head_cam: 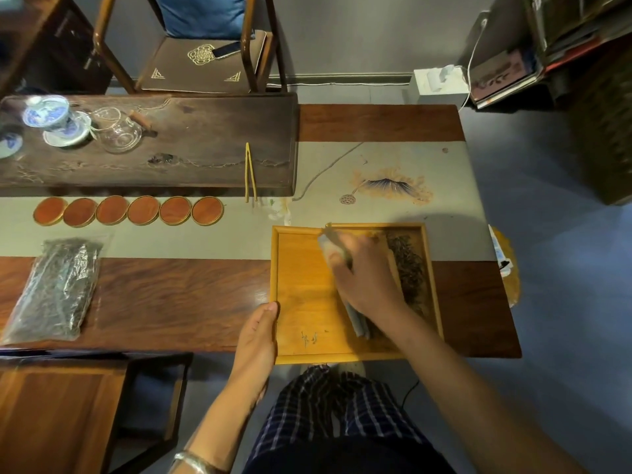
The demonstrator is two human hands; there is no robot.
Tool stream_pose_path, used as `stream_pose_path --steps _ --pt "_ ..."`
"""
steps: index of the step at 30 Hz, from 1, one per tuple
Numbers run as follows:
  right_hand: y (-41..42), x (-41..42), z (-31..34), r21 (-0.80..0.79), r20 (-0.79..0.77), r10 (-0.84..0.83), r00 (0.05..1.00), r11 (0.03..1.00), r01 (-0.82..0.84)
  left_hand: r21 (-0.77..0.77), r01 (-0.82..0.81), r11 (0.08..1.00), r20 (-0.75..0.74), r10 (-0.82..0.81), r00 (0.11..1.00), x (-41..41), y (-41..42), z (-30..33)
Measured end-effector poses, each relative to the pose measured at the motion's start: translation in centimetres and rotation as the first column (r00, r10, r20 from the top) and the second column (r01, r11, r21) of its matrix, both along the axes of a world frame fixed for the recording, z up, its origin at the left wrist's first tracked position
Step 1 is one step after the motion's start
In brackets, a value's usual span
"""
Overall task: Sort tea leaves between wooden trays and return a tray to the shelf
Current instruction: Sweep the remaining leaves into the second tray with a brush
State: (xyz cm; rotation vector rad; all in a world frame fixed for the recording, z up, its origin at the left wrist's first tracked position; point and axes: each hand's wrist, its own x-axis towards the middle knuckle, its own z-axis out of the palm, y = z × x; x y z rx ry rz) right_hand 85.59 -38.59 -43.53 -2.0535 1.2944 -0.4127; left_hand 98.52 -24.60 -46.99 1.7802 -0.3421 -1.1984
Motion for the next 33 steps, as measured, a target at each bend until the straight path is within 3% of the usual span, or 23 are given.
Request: stream_pose_path --steps 5,14,19,25,29,33 --pt "4.6 2.2 -0.2 0.03 0.061 0.205 0.977 0.978 -0.207 -0.056 0.015 0.998 0.001 -0.014 1.0 -0.3 -0.5 0.4" --pt "6.7 1.3 -0.8 0.058 0.106 0.251 0.962 0.964 -0.258 -0.067 -0.04 0.997 -0.029 0.038 0.999 -0.4 -0.2 0.5" --pt "6.3 -1.7 -1.2 0.101 0.105 0.411 0.906 0.902 -0.42 -0.051 -0.077 0.996 -0.05 0.075 0.996 -0.1 -0.2 0.6" --pt "4.2 -6.2 -2.1 0.099 -0.088 0.319 0.944 0.945 -0.31 -0.047 -0.062 0.997 -0.024 0.061 0.998 0.6 -0.2 0.3" --pt "4.8 -5.6 -0.9 0.104 0.032 0.243 0.969 0.964 -0.245 -0.015 -0.081 0.997 -0.049 0.08 0.996 0.6 -0.2 0.2" --pt "7.2 -2.1 0.9 0.034 0.073 0.396 0.915 0.916 -0.399 -0.045 -0.049 0.998 -0.006 0.049 0.999 0.4 -0.1 0.0"
